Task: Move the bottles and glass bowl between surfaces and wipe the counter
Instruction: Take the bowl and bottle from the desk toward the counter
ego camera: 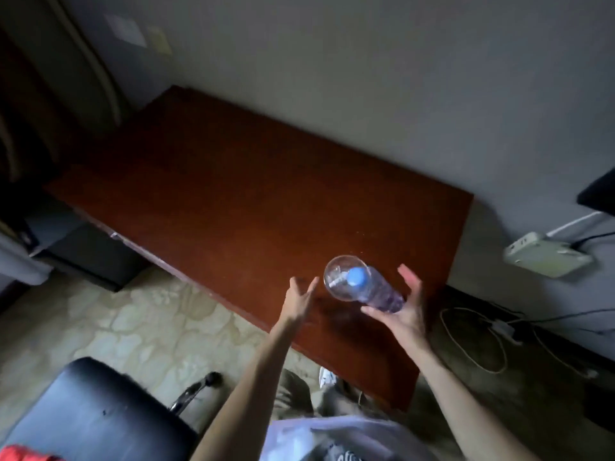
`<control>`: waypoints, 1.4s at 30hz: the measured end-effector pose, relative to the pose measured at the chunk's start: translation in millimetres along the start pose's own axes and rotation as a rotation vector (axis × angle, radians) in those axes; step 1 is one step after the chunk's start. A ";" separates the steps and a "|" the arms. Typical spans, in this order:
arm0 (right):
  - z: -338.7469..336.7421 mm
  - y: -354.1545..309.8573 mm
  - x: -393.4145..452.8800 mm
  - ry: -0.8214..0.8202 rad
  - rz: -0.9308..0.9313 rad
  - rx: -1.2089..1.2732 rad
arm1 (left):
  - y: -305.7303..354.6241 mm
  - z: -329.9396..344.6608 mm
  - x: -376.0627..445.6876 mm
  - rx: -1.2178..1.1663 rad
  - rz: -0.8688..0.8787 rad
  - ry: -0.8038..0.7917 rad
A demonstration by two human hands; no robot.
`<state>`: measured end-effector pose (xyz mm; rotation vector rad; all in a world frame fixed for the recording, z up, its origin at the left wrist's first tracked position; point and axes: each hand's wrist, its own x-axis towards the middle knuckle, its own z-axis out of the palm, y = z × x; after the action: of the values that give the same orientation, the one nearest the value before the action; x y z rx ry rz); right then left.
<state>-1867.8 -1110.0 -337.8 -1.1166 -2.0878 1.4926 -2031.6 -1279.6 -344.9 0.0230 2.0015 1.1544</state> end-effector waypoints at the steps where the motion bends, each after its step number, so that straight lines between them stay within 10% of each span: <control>1: 4.6 -2.9 4.5 -0.053 0.024 -0.018 | -2.8 5.9 19.6 0.064 0.005 -0.028; 16: 28.5 -8.9 -22.7 0.397 0.340 0.165 | 8.9 25.7 80.7 0.152 0.009 -0.348; 27: 14.6 -5.5 -120.5 0.768 0.479 0.298 | 68.3 14.2 2.7 0.225 0.173 -0.569; 36: -28.0 15.3 -277.7 1.143 0.624 0.269 | 57.7 114.1 -84.4 0.448 0.427 -0.738; 42: -45.7 41.7 -378.3 1.359 0.648 0.397 | 3.9 183.4 -177.2 0.662 0.304 -1.005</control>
<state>-1581.4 -1361.4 -296.3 -1.9109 -0.5096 0.7649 -1794.7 -1213.8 -277.1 1.0533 1.3612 0.4100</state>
